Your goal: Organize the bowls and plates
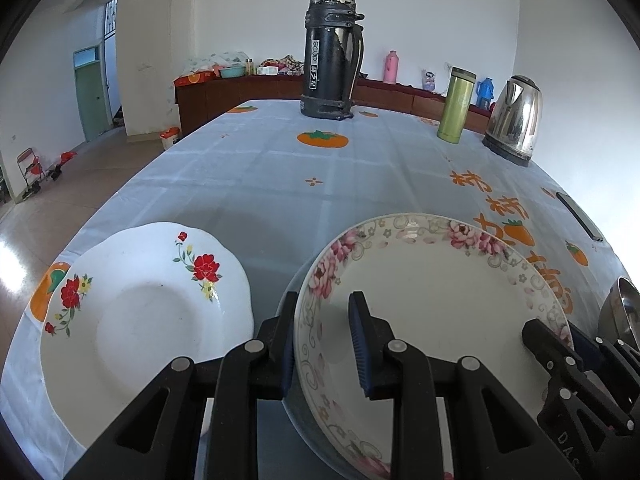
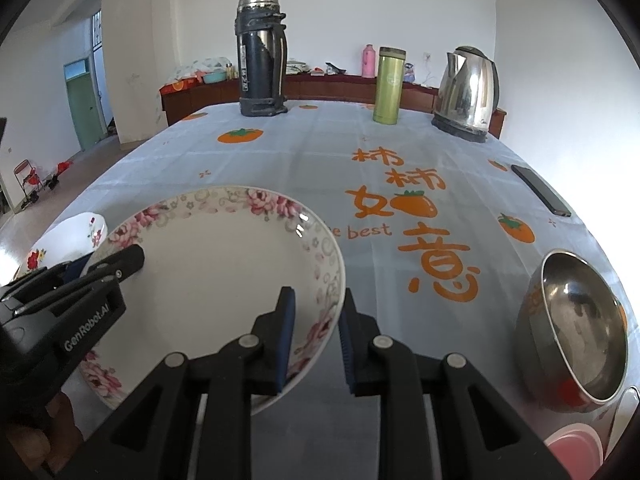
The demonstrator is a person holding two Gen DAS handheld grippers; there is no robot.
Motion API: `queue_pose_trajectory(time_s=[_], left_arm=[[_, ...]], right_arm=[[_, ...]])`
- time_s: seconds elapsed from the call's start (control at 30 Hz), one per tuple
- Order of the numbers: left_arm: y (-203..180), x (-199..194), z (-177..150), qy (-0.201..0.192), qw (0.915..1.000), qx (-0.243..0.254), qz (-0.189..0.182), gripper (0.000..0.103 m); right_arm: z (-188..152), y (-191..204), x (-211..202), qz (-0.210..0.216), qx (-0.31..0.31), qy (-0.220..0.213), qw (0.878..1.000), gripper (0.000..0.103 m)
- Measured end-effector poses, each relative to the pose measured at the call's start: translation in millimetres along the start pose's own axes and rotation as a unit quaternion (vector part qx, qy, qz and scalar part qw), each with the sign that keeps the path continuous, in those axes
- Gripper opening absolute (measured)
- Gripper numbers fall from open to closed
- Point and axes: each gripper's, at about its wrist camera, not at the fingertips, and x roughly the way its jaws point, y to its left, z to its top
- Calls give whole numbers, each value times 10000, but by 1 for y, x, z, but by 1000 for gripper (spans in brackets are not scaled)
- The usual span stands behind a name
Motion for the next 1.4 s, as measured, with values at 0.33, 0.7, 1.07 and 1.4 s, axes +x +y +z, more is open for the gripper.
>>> queue_pose_trajectory(time_s=[0.33,0.7,1.07,1.4], left_arm=[[1,-3,0,-58,9999,13,86,27],[-1,-3,0,-64,10000,28,63,28],[7,-7,-1,-104,9998,-130,-119,29],[2,-7,0,-121,9998,-17,-167,43]], right_arm=[[2,4,4,-97,-174,66,9998,25],[1,5,2,-75,-164,67,9998,25],[2,3,6,36,-152,136,9998,25],[2,5,6,-49,-215,135,9997,27]])
